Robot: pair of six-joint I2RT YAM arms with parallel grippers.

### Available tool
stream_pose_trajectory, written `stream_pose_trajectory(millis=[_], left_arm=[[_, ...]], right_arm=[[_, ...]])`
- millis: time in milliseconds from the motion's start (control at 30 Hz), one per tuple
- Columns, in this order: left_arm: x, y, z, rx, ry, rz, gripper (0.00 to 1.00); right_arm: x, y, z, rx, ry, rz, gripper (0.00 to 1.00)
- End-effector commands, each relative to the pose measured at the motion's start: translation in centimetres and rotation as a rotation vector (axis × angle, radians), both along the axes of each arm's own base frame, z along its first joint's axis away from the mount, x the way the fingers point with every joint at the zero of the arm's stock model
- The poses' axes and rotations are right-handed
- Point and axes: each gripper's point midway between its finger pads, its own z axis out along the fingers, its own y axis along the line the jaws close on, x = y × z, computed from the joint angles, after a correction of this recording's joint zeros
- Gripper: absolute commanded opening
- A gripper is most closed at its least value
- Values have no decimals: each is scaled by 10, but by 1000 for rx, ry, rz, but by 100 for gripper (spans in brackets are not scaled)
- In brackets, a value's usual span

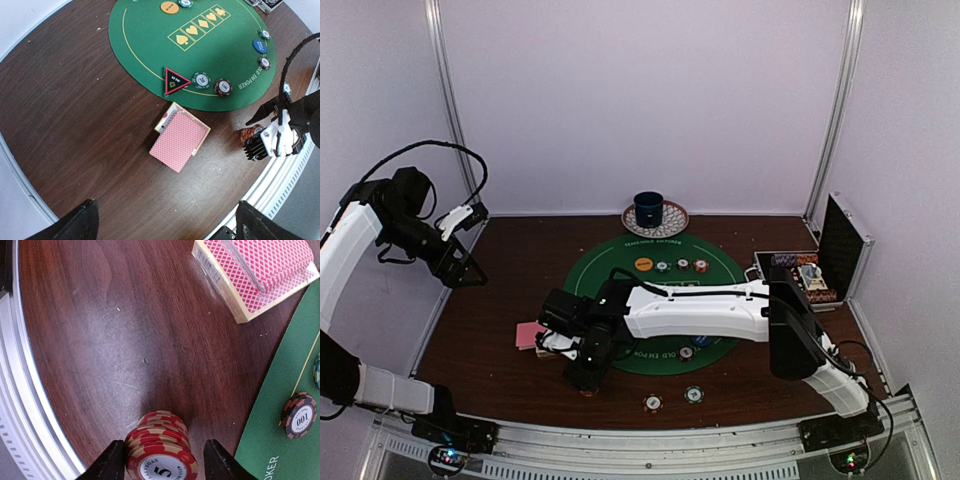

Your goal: Distribute texas hold em gaming equipment

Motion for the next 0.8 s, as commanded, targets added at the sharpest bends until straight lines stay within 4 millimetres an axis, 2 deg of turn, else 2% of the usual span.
stream_pose_trajectory(millis=[0, 167, 300, 367, 600, 767], left_arm=[[1, -1, 7, 2, -41, -17, 98], [1, -1, 7, 4, -42, -17, 98], [1, -1, 7, 5, -44, -17, 98], [1, 0, 7, 6, -44, -16, 98], [1, 0, 8, 7, -48, -17, 98], [1, -1, 9, 2, -48, -19, 98]], right_arm=[[6, 1, -3, -7, -4, 0, 57], [8, 0, -3, -5, -6, -2, 52], [9, 1, 2, 4, -9, -3, 36], [11, 1, 8, 14, -13, -7, 28], [14, 4, 35, 65, -35, -12, 14], [22, 3, 58, 85, -77, -25, 10]])
